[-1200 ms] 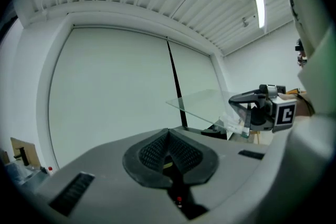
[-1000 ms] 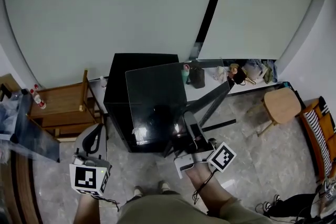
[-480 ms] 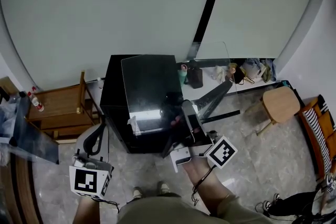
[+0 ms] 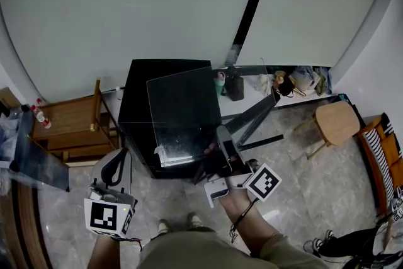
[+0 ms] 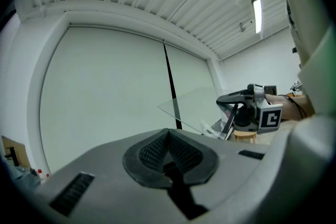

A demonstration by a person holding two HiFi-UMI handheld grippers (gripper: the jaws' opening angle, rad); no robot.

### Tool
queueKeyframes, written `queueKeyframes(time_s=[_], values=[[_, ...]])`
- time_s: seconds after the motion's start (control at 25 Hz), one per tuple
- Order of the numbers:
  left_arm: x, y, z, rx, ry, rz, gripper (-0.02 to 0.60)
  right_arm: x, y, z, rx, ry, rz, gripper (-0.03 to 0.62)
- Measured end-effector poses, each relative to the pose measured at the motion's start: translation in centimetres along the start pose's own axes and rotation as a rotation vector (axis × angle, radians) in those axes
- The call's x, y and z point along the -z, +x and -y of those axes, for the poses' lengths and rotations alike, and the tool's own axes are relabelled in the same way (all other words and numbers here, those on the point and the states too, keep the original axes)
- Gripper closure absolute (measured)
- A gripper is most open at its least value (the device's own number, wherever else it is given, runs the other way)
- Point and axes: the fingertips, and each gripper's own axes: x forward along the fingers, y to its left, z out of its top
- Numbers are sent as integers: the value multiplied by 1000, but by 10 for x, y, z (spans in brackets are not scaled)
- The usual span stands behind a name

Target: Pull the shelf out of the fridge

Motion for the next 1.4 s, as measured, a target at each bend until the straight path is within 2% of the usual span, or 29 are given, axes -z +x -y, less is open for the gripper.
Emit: queueKeyframes(time_s=[0.24, 0.56, 1.4], values=[[18, 4, 2, 7, -9, -41, 575, 8, -3, 22, 40, 32, -19, 592], [27, 8, 3, 15, -8, -56, 575, 19, -6, 44, 76, 108, -27, 591], [29, 11, 10, 39, 3, -73, 575, 23, -7, 56, 106, 135, -27, 591]])
